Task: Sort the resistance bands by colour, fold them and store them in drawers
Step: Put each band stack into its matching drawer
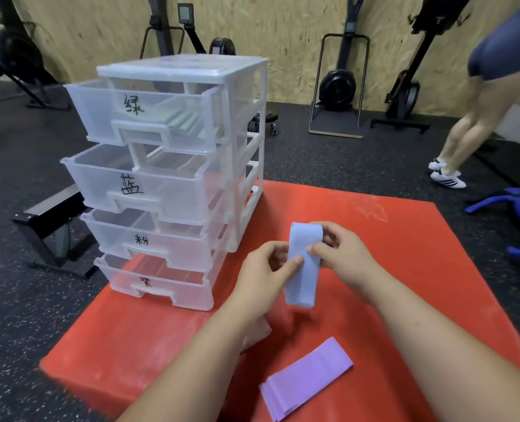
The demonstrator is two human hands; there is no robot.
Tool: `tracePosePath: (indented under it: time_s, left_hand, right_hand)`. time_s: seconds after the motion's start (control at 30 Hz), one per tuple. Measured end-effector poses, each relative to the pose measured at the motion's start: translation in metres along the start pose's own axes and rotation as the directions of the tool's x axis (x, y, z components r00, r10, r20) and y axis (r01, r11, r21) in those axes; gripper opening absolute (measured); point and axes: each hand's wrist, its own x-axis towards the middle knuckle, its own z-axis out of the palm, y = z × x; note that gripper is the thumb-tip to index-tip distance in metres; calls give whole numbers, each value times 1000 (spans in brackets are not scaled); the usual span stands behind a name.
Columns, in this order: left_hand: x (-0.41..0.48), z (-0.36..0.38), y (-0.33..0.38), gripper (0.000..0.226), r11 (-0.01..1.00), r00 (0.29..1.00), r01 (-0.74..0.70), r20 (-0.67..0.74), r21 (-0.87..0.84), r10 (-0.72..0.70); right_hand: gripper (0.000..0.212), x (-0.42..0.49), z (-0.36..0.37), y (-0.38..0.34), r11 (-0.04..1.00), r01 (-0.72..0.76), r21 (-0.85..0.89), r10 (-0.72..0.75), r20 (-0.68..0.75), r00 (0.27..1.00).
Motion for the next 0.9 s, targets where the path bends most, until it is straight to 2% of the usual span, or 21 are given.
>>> tracePosePath:
  time_s: [0.17,0.27,0.4,0.57,0.63,0.77,0.9]
  left_hand:
    - [1,-16,58,23,999,999,-44,26,23,44]
    - [-3,-31,90,23,996,996,-78,-30,52,79]
    - [-16,-57,118,28,997,985,-74,-154,4,74]
    - [-34,-87,133,50,989,956,-50,-293,-141,6]
    - [-38,-98,135,52,980,949,-31,-315,-197,-33]
    - [-43,-133,136,35,960,953,-50,-300,-274,-36]
    - [-49,-168,123,49,969,947,-18,-315,-245,-62]
  right_hand:
    - [38,-20,4,-43,969,52,241,-29,-98,995]
    - [27,-31,10,-68,959,41,279,-33,-33,999]
    - [28,-52,22,-98,976,47,211,-76,129,989]
    - [24,-62,45,-134,983,138,124,-157,155,975]
    - [19,-57,56,-149,984,169,53,-175,136,975]
    - [12,-45,79,-192,967,221,-124,-198,175,964]
    - [10,-18,100,-235,904,284,-319,-215,233,948]
